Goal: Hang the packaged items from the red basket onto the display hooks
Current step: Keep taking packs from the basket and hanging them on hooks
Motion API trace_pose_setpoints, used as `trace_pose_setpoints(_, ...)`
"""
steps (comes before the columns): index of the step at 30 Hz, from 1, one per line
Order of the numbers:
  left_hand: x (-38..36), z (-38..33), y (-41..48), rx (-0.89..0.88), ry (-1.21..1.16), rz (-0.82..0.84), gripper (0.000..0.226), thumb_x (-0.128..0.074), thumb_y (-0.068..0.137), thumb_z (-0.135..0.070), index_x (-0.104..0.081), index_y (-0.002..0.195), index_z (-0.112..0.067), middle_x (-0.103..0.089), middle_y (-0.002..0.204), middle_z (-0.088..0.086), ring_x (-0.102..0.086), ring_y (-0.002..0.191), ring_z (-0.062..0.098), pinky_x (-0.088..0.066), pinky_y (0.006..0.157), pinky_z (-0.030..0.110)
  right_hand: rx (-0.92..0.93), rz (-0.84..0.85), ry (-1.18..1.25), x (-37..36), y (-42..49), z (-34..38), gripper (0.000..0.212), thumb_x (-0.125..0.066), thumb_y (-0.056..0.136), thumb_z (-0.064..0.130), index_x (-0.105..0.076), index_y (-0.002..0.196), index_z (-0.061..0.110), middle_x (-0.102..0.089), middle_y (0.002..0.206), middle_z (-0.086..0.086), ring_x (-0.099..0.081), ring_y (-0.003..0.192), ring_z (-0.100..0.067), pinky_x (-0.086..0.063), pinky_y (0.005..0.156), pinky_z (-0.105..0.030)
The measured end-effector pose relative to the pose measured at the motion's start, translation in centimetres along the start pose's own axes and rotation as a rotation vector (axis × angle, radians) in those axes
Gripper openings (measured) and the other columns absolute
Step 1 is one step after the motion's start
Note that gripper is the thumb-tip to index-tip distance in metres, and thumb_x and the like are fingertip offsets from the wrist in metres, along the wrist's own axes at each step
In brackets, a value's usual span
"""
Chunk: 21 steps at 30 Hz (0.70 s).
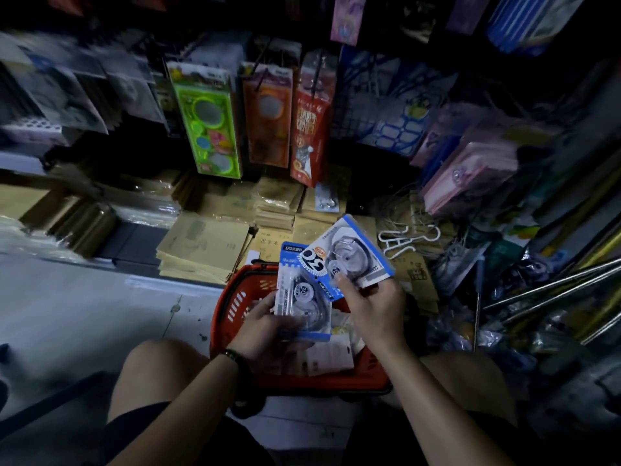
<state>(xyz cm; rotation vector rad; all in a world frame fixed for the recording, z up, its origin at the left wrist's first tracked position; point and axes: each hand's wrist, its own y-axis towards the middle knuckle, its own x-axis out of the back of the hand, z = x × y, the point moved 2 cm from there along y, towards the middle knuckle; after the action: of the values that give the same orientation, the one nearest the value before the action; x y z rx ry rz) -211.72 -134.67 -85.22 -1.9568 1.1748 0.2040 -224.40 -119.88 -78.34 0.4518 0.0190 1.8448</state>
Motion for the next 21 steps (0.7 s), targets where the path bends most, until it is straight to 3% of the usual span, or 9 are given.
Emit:
trace_pose_setpoints(2, -1.6, -0.5, -0.3, -0.07, 0.017, 0.033, 0.066, -0.065, 0.085, 0.02, -0.065, 0.137, -0.021, -0.071, 0.134, 0.024, -0.071, 0.112, 0.053, -0.061, 0.083, 0.067, 0.001, -0.042, 0.064, 0.7, 0.2, 1.2, 0.014, -0.089, 0.084, 0.015, -0.082, 0.096, 0.016, -0.08, 0.091, 0.017, -0.076, 0.091, 0.0, -0.057, 0.075, -0.018)
trace_pose_setpoints(3, -2.3, -0.9, -0.4, -0.106, 0.013, 0.035, 0.069, -0.065, 0.083, 0.021, -0.064, 0.137, -0.022, -0.071, 0.133, 0.023, -0.07, 0.115, 0.053, -0.059, 0.088, 0.068, -0.009, -0.066, 0.123, 1.1, 0.2, 1.7, 0.012, -0.089, 0.084, 0.015, -0.082, 0.094, 0.014, -0.081, 0.088, 0.011, -0.078, 0.086, -0.007, -0.058, 0.072, -0.02)
trace_pose_setpoints(7, -5.1, -2.7, -0.7, -0.184, -0.021, 0.06, 0.075, -0.064, 0.081, 0.024, -0.06, 0.14, -0.021, -0.07, 0.136, 0.021, -0.07, 0.117, 0.05, -0.055, 0.092, 0.075, -0.253, -0.184, 0.494, 2.3, 0.9, 2.9, 0.004, -0.074, 0.095, 0.003, -0.077, 0.097, 0.003, -0.079, 0.082, -0.017, -0.076, 0.064, -0.038, -0.062, 0.053, -0.039)
trace_pose_setpoints(10, -6.8, -3.9, -0.8, -0.198, -0.053, 0.043, 0.069, -0.058, 0.084, 0.026, -0.058, 0.138, -0.018, -0.071, 0.135, 0.022, -0.07, 0.118, 0.052, -0.057, 0.091, 0.072, -0.325, -0.222, 0.651, 3.5, 1.6, 3.6, 0.015, -0.058, 0.103, 0.006, -0.071, 0.104, 0.001, -0.077, 0.089, -0.026, -0.076, 0.072, -0.047, -0.065, 0.061, -0.045)
trace_pose_setpoints(12, -7.5, -4.3, -0.5, -0.201, -0.087, 0.046, 0.07, -0.058, 0.084, 0.024, -0.057, 0.14, -0.017, -0.068, 0.138, 0.024, -0.067, 0.121, 0.053, -0.054, 0.094, 0.074, -0.303, -0.231, 0.769, 4.1, 1.8, 4.6, 0.02, -0.058, 0.102, 0.015, -0.069, 0.11, 0.0, -0.077, 0.088, -0.023, -0.076, 0.075, -0.045, -0.065, 0.069, -0.049)
trace_pose_setpoints(14, -8.6, -4.6, -0.2, -0.211, -0.134, 0.096, 0.069, -0.065, 0.086, 0.013, -0.055, 0.145, -0.018, -0.064, 0.144, 0.025, -0.061, 0.13, 0.055, -0.046, 0.105, 0.078, -0.263, -0.228, 0.782, 4.3, 1.9, 5.0, 0.033, -0.061, 0.094, 0.029, -0.071, 0.108, 0.001, -0.075, 0.081, -0.019, -0.073, 0.066, -0.033, -0.061, 0.059, -0.04)
trace_pose_setpoints(16, -9.9, -5.2, -0.3, -0.213, -0.182, 0.154, 0.074, -0.079, 0.088, -0.012, -0.047, 0.155, -0.016, -0.057, 0.152, 0.026, -0.054, 0.139, 0.053, -0.036, 0.116, 0.076, -0.244, -0.204, 0.635, 4.3, 1.7, 5.0, 0.041, -0.063, 0.09, 0.04, -0.07, 0.091, -0.001, -0.065, 0.066, -0.017, -0.06, 0.053, -0.024, -0.047, 0.047, -0.029)
trace_pose_setpoints(18, -11.3, -5.8, -0.7, -0.256, -0.171, 0.195, 0.077, -0.08, 0.093, -0.031, -0.044, 0.157, -0.012, -0.055, 0.154, 0.026, -0.053, 0.142, 0.05, -0.035, 0.12, 0.071, -0.224, -0.124, 0.492, 4.1, 1.5, 5.1, 0.056, -0.066, 0.089, 0.049, -0.063, 0.078, -0.006, -0.054, 0.058, -0.016, -0.048, 0.048, -0.022, -0.037, 0.045, -0.026)
trace_pose_setpoints(21, -13.2, -6.7, -1.4, -0.378, -0.106, 0.134, 0.059, -0.074, 0.099, -0.032, -0.051, 0.15, -0.015, -0.063, 0.146, 0.023, -0.062, 0.133, 0.047, -0.045, 0.113, 0.069, -0.215, -0.02, 0.46, 4.1, 1.1, 5.8, 0.04, -0.07, 0.099, 0.04, -0.067, 0.074, 0.009, -0.06, 0.059, 0.006, -0.053, 0.05, -0.007, -0.04, 0.049, -0.018)
